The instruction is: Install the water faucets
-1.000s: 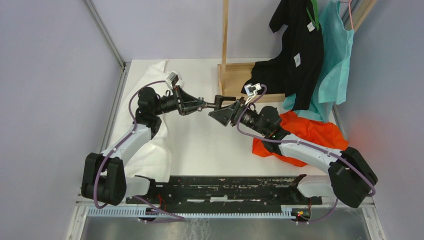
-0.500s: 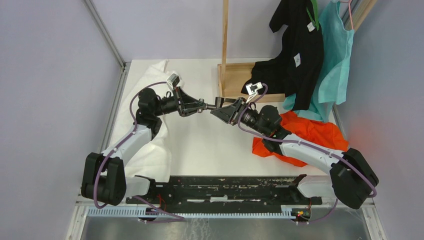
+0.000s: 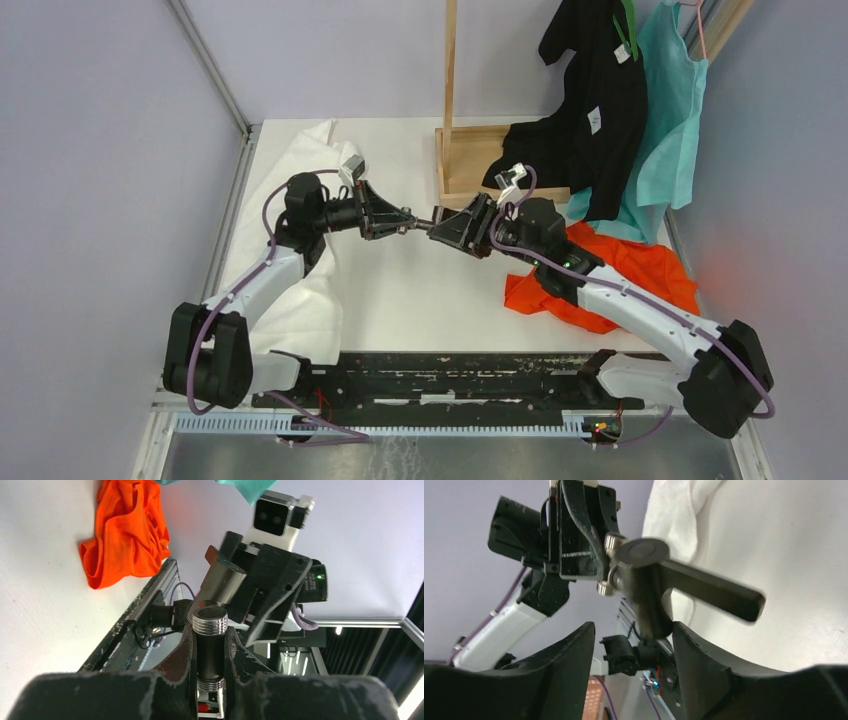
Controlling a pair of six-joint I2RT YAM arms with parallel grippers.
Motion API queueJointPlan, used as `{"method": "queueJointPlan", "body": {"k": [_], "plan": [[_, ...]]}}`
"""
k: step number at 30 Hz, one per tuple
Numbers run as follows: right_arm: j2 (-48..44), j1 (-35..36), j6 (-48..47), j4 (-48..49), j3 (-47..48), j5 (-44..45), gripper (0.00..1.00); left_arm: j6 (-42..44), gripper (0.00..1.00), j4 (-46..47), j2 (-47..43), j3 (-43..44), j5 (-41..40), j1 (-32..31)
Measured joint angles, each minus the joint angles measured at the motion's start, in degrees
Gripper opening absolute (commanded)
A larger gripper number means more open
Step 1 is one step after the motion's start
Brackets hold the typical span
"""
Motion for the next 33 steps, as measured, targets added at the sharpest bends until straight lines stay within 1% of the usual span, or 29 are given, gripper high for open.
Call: {"method": "queueJointPlan", "body": {"k": [3, 6, 9, 11, 12, 15, 18, 20, 22, 24, 28, 30, 33], "plan": [[-3.7, -0.1, -6.1, -8.7, 2.6, -0.3, 0.69, 1.9, 0.03, -1.1, 0.2, 0.3, -0.3, 0.1], [-7.5, 0.0, -15.1, -17.3, 6.3, -2.2, 0.69, 2.8, 0.03, -2.8, 0.3, 0.2, -2.3, 0.1], [-9.9, 1.0, -28.2, -26.4, 11.2, -4.4, 0.69, 2.9, 0.03, -3.5, 0.3, 0.2, -3.4, 0.3], [-11.1, 3.5, -38.2, -30.8, 13.4, -3.5, 0.69, 2.9, 0.03, -4.5, 0.3, 0.3, -4.2, 0.4], [-12.0, 5.3, -43.2, -32.3, 13.6, -2.2, 0.71, 3.0, 0.03, -5.5, 0.3, 0.3, -4.6, 0.4], [-14.5, 10.1, -57.2, -34.3, 12.2, 3.3, 0.82, 2.9, 0.03, -9.5, 0.3, 1.1, -5.4, 0.4], [-15.9, 13.7, -69.3, -31.9, 8.5, 11.0, 0.89, 2.9, 0.03, -12.3, 0.4, 2.2, -5.8, 0.4], [-15.3, 16.3, -76.9, -28.3, 5.9, 17.5, 0.99, 2.9, 0.03, -13.8, 0.6, 2.9, -5.7, 0.4], [-14.0, 18.7, -83.1, -24.5, 3.6, 23.8, 1.00, 2.9, 0.03, -15.6, 1.3, 4.0, -5.7, 0.4], [-11.4, 21.9, -90.8, -18.3, 0.9, 31.9, 1.00, 2.9, 0.03, -17.1, 1.9, 4.7, -5.7, 0.4], [-4.5, 26.5, -103.3, -6.1, -3.2, 44.0, 1.00, 3.0, 0.03, -19.1, 2.4, 5.0, -5.6, 0.4], [-0.6, 27.8, -108.5, 0.1, -4.3, 48.4, 1.00, 3.0, 0.03, -19.4, 2.8, 5.1, -5.3, 0.4], [4.2, 28.9, -115.6, 10.1, -6.0, 52.3, 1.00, 3.0, 0.03, -19.5, 3.6, 5.1, -5.0, 0.4]]}}
